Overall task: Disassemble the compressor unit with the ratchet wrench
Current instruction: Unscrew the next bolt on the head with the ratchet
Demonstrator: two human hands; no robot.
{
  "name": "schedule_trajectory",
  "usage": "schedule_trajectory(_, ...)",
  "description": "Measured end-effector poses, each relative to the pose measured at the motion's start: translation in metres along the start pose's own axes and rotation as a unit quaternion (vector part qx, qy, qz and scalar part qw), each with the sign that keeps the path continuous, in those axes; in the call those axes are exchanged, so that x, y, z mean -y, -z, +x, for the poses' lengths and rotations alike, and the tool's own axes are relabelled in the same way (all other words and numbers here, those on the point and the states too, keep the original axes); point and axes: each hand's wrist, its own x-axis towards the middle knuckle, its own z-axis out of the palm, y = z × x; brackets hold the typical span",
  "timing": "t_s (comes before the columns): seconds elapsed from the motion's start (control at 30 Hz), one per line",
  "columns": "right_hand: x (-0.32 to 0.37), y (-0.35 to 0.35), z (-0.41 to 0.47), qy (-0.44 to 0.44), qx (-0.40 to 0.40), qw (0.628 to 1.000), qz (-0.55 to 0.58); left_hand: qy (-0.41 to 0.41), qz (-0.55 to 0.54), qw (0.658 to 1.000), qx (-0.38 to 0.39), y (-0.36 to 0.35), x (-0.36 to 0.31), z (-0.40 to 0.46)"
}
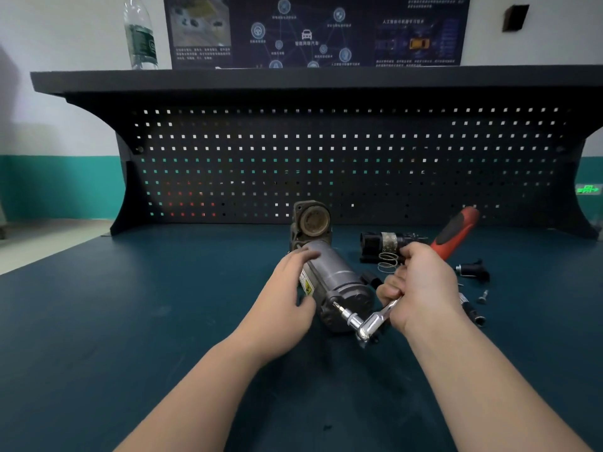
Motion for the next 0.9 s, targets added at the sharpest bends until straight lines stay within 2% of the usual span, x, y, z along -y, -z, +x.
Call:
schedule_trajectory(0.13, -0.009, -0.005, -0.014, 0.028, -0.1, 0.994, 0.024, -0.081, 0.068, 0.994, 0.009, 0.004, -0.013, -0.011)
schedule_trajectory(0.23, -0.014, -0.007, -0.022, 0.038, -0.156, 0.986, 0.034, -0.061, 0.066, 0.995, 0.046, 0.0, -0.014, -0.013)
schedule_trajectory(0.4, -0.017, -0.008, -0.028, 0.075, -0.173, 0.981, 0.042, -0.027, -0.035, 0.997, 0.067, -0.001, -0.005, -0.007)
schedule_trajectory(0.57, -0.027, -0.02, -0.04, 0.225, -0.129, 0.965, -0.035, -0.013, -0.143, 0.988, 0.056, -0.005, 0.008, -0.009)
schedule_trajectory(0.63, -0.025, -0.026, -0.042, 0.243, -0.114, 0.962, -0.047, -0.026, -0.118, 0.991, 0.048, -0.008, 0.013, -0.009)
schedule_trajectory(0.77, -0.021, -0.032, -0.042, 0.257, -0.098, 0.959, -0.067, -0.012, -0.17, 0.983, 0.061, -0.004, 0.012, -0.008)
schedule_trajectory(0.83, -0.023, -0.034, -0.046, 0.278, -0.069, 0.955, -0.081, -0.052, -0.125, 0.989, 0.058, -0.001, 0.008, -0.009)
schedule_trajectory(0.9, -0.026, -0.036, -0.051, 0.317, -0.023, 0.94, -0.123, -0.129, -0.075, 0.987, 0.066, 0.001, 0.001, -0.011)
